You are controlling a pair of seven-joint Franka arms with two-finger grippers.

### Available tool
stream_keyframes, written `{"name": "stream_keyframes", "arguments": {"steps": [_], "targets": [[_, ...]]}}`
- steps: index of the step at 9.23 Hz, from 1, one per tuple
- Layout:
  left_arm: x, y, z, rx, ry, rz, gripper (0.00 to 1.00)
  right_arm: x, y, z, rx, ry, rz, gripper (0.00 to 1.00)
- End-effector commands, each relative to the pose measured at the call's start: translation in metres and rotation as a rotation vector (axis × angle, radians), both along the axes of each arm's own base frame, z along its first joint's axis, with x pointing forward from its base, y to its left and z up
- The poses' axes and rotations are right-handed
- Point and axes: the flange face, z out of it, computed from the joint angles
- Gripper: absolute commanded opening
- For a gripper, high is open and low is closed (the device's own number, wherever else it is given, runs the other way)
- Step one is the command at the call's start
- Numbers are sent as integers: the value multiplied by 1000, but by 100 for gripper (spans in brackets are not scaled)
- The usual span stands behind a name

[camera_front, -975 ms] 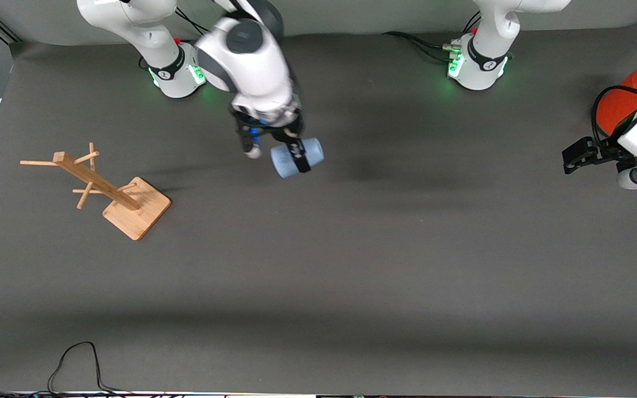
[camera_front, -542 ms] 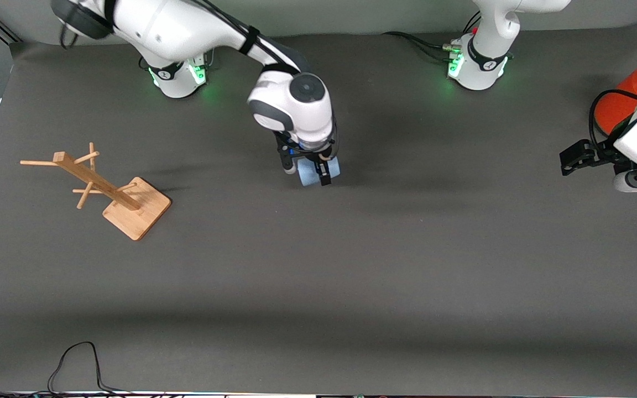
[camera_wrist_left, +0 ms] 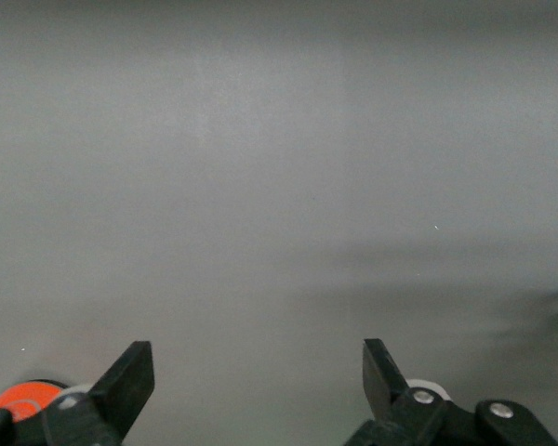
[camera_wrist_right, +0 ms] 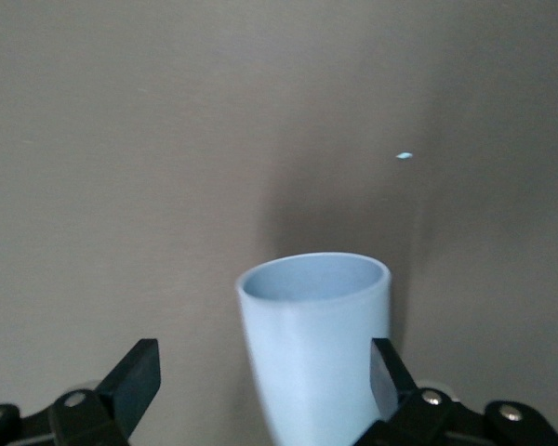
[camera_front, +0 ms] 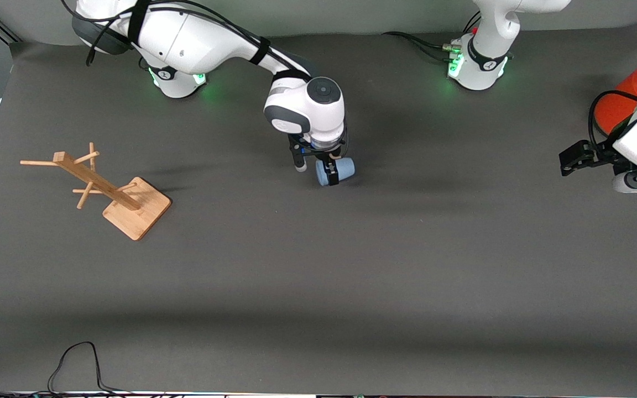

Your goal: Rotate and upright cup with both arms

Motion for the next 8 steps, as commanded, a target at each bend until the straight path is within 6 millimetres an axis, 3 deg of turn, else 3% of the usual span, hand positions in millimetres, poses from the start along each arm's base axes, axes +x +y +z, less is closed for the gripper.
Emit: {"name": "stream_keyframes", "arguments": {"steps": [1, 3, 4, 5, 6, 7, 8], "targets": [[0, -3, 5, -4, 6, 7, 100, 27, 2, 57, -37, -24, 60, 100], [0, -6, 6, -5, 4, 3, 100, 59, -26, 125, 11, 16, 164, 100], [0, -13, 4, -5, 8, -5, 100, 76, -53, 161, 50, 29, 224, 100], [2, -31, -4, -2, 20, -23, 100, 99, -93, 183, 39, 68, 291, 100], [1, -65, -14, 5, 35, -4, 100, 123, -137, 210, 55, 71, 372, 100], [-3, -115, -28, 18, 50, 39, 100, 144, -192, 240, 114, 77, 456, 100], [-11, -167, -45, 42, 56, 62, 100, 152, -240, 264, 140, 79, 562, 100]]}}
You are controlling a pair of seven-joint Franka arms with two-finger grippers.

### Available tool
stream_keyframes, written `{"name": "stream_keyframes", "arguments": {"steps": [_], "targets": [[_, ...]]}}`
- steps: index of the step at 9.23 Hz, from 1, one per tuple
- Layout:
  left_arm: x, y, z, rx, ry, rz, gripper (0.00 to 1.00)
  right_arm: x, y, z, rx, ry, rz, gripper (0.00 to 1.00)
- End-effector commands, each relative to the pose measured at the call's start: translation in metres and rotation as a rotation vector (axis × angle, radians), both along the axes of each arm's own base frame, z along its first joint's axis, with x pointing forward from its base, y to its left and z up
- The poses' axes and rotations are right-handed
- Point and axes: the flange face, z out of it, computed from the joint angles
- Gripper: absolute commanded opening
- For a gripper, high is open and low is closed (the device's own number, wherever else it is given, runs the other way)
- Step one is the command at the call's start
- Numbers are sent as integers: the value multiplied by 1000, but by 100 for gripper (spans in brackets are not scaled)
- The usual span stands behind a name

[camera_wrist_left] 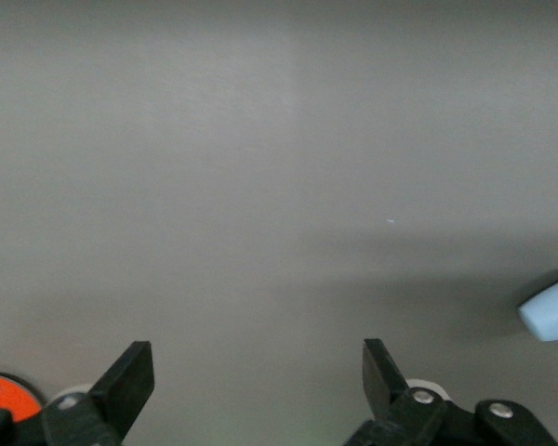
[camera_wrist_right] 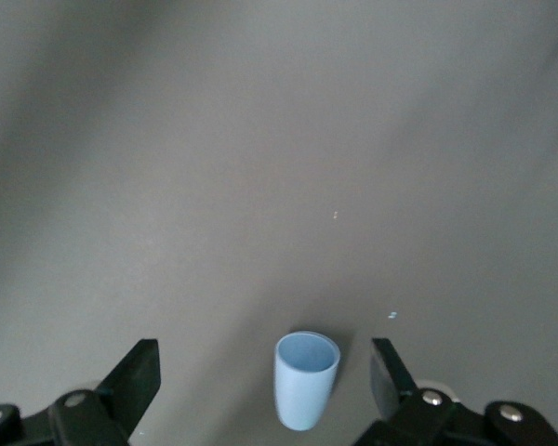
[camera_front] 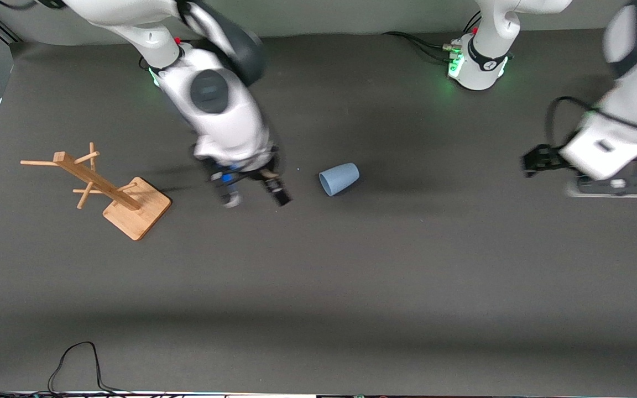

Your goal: Rotate and upright cup with both arms

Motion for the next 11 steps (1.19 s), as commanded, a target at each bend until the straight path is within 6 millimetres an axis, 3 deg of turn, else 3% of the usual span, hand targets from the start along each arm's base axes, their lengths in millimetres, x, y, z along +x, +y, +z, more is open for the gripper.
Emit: {"name": "stream_keyframes", "arguments": {"steps": [1, 2, 4, 6, 7, 8, 9, 11], "targets": [[-17, -121, -37, 53, 16, 80, 100, 3, -93, 47, 19, -33, 234, 100], [-20, -184, -61, 98, 2, 130, 100, 2, -136, 61, 0, -66, 354, 100], [-37, -309, -131, 209, -62, 160, 100, -6, -224, 84, -26, -85, 544, 100], [-34, -382, -177, 196, -128, 240, 100, -15, -301, 106, -26, -105, 709, 100], [-34, -404, -204, 183, -135, 238, 100, -22, -328, 110, -30, -114, 775, 100], [-46, -421, -234, 199, -134, 208, 100, -24, -334, 107, -45, -104, 777, 100], [-49, -422, -252, 248, -150, 164, 100, -20, -337, 103, -89, -89, 778, 100], [-77, -437, -300, 355, -156, 31, 99, -21, -338, 97, -84, -83, 771, 100]]}}
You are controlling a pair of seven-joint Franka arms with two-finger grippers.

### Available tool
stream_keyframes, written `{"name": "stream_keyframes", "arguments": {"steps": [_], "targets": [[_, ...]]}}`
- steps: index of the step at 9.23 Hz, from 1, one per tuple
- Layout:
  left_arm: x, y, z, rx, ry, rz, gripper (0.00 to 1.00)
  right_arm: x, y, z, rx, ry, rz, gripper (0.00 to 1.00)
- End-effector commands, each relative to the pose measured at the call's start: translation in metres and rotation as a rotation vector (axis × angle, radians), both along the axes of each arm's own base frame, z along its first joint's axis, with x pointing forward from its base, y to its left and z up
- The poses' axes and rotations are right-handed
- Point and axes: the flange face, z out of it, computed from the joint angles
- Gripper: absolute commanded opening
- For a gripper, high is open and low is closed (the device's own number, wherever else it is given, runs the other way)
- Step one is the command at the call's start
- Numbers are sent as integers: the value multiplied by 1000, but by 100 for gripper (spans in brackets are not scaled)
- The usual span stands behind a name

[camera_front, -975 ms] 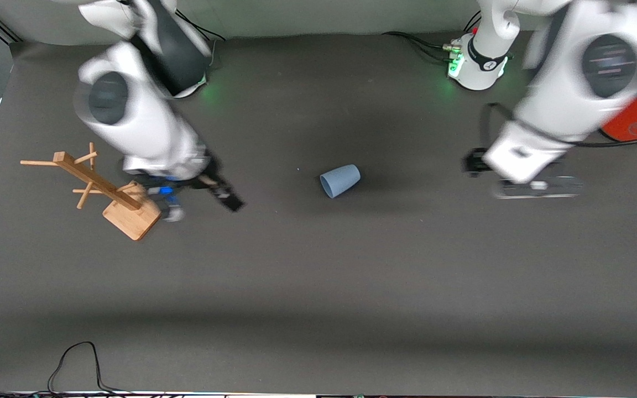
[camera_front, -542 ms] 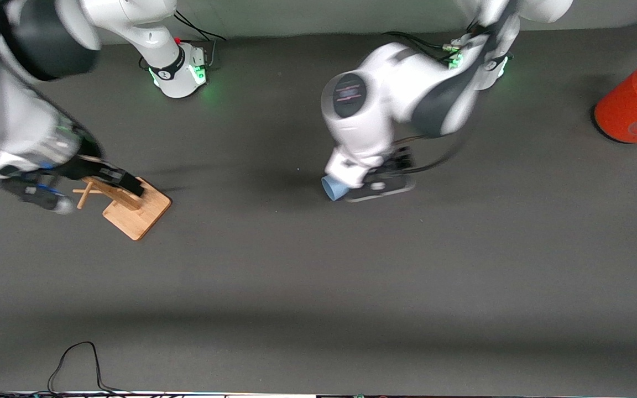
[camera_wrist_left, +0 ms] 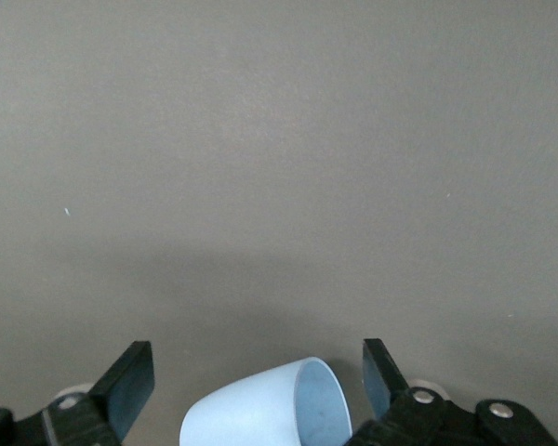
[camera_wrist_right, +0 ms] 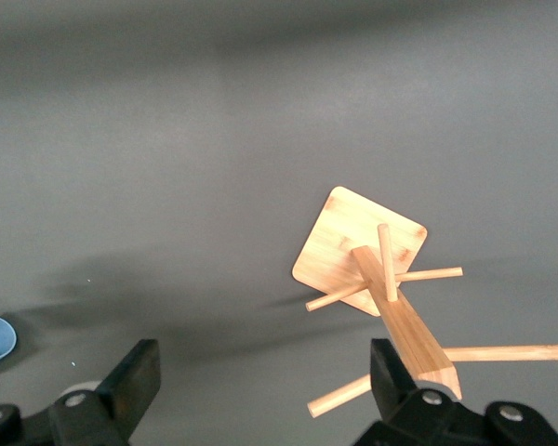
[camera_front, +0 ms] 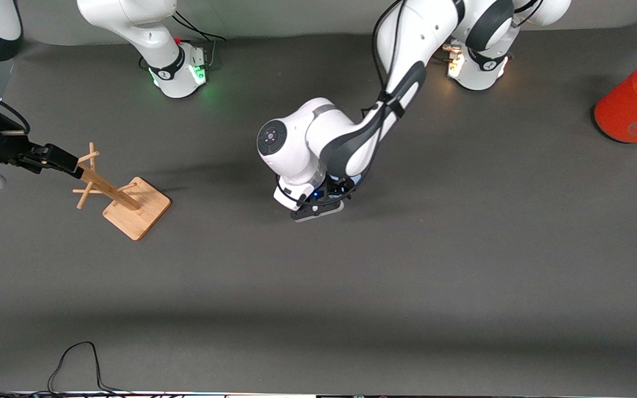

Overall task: Rotate and upright cup with both arms
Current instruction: 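Reach the left gripper to the blue cup and grasp its rim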

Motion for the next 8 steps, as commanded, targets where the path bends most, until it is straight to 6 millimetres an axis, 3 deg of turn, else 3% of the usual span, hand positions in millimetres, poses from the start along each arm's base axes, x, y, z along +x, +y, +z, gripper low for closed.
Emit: {"name": "stream_keyframes", "arguments": {"steps": [1, 4, 6, 7, 8], "targets": [[-28, -16, -40, 99, 21, -115, 99, -3, 0, -1, -11, -15, 16, 100], [-44, -10, -74, 180, 147, -269, 97, 1, -1, -3, -6, -32, 10, 100], [-45, 0, -66, 233, 264, -395, 92, 3, -15, -5, -1, -38, -10, 100], [-44, 1, -65, 241, 267, -393, 79, 9, -18, -10, -4, -48, -13, 100], [-41, 3, -62, 244, 260, -391, 59, 16, -16, -18, -7, -54, -10, 100]]}}
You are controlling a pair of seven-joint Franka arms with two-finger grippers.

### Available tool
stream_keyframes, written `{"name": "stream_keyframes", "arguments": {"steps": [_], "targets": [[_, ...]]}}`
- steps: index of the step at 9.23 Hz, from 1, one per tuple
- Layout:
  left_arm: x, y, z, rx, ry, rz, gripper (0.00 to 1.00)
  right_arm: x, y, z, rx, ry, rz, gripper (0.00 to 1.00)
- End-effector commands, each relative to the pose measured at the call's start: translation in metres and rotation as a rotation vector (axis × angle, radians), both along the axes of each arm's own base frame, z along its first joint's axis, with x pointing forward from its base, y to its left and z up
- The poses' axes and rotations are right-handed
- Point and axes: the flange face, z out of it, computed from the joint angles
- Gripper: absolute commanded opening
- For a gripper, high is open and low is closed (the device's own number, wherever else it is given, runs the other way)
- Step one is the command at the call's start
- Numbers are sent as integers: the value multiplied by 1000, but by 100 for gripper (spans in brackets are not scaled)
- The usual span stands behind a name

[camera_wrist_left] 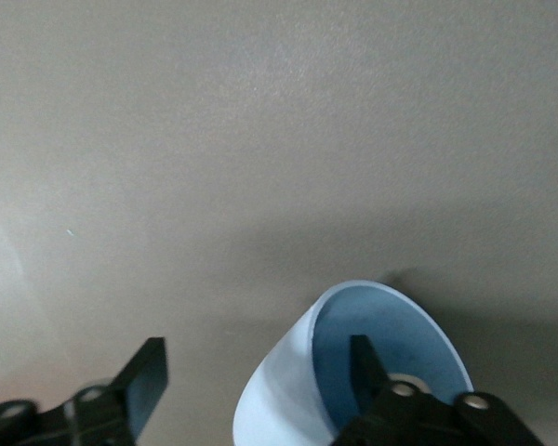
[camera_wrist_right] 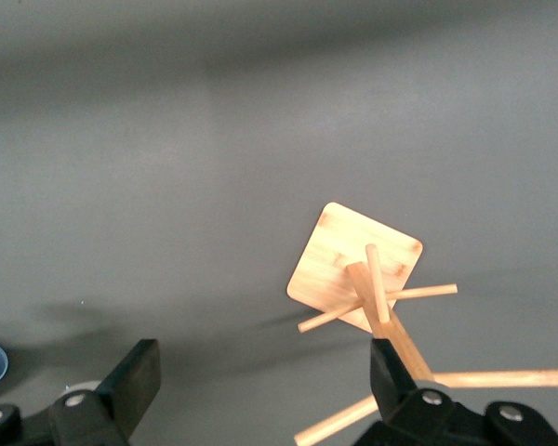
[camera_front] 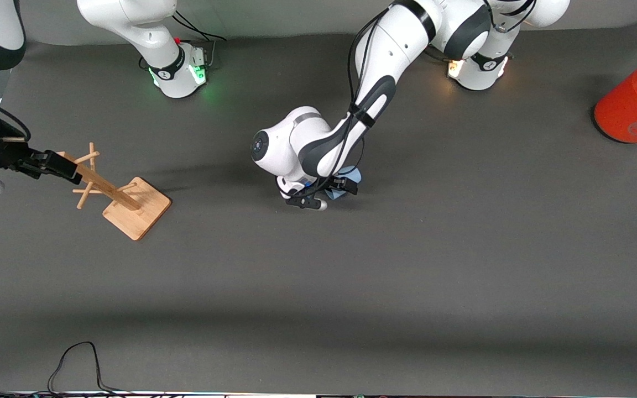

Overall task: Rotate and upright cup with both arms
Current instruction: 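Reach the left gripper to the blue cup and grasp its rim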

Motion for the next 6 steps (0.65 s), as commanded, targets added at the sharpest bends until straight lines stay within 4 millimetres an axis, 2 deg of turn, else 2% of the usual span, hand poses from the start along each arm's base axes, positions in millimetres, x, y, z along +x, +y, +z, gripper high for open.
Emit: {"name": "stream_keyframes", "arguments": {"steps": [1, 2, 3, 4, 5, 6], "targets": [[3, 3, 12, 27, -10, -31, 24, 11, 1, -10, -7, -25, 21, 100], [3, 4, 13, 33, -13, -33, 0, 9, 1, -5, -7, -36, 25, 100], [3, 5, 14, 44, -11, -37, 0, 7, 0, -2, -7, -41, 26, 100], [7, 7, 32, 49, 12, -59, 0, 7, 0, -2, -7, -41, 26, 100], [12, 7, 62, 40, 16, -68, 0, 7, 0, -3, -9, -36, 28, 100], [26, 17, 108, 10, -16, -28, 0, 8, 0, -3, -12, -37, 28, 100]]}}
